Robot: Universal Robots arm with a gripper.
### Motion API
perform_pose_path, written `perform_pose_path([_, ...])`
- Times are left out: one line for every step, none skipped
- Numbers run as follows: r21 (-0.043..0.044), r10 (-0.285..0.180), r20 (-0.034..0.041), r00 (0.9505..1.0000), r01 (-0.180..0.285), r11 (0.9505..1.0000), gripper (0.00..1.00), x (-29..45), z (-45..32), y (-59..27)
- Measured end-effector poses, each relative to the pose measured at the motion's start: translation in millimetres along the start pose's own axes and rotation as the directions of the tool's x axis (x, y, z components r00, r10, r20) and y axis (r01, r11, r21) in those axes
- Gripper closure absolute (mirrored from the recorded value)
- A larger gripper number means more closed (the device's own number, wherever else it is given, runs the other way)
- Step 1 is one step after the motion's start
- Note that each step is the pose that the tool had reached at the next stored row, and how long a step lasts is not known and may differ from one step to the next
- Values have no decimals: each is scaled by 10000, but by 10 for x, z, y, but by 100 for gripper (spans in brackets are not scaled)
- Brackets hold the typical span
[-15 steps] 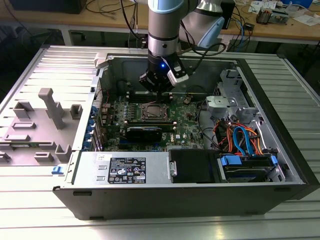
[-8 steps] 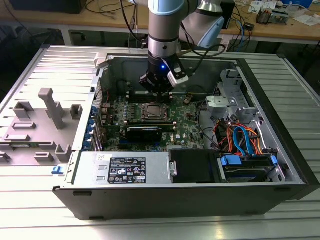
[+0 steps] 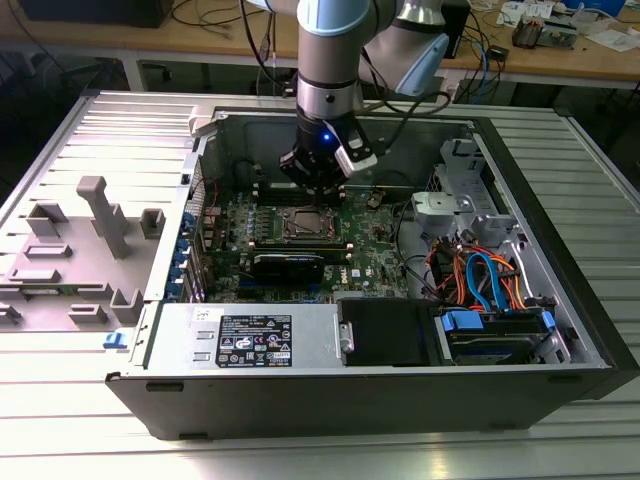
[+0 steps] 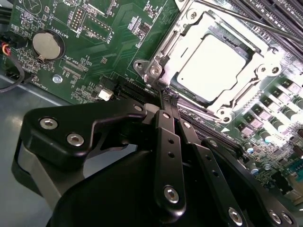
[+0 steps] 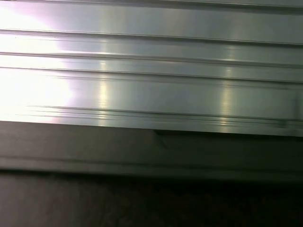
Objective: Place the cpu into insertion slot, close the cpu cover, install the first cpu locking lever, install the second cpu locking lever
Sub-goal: 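Install the first cpu locking lever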
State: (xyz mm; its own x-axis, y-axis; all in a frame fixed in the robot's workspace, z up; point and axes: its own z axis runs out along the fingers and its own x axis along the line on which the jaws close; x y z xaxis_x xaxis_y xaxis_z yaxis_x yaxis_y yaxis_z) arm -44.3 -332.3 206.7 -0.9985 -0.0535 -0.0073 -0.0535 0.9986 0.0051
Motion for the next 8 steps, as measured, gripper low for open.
perform_pose_path([-1,1,1,10000,-1,10000,89,-1,11,0])
perform_pose_path([1,1,0,10000,-1,10000,89,-1,11,0])
perform_pose_path([1,0,-1,10000,0,10000,89,-1,12,0])
perform_pose_path([-1,1,0,10000,-1,10000,89,-1,12,0])
perform_pose_path([-2,1,0,10000,-1,10000,89,-1,9,0])
perform_pose_path([-4,0,2,10000,0,10000,89,-2,-1,1])
perform_pose_path([-3,0,2,10000,0,10000,89,-2,-18,1])
perform_pose_path([-2,0,2,10000,0,10000,89,-2,-28,0])
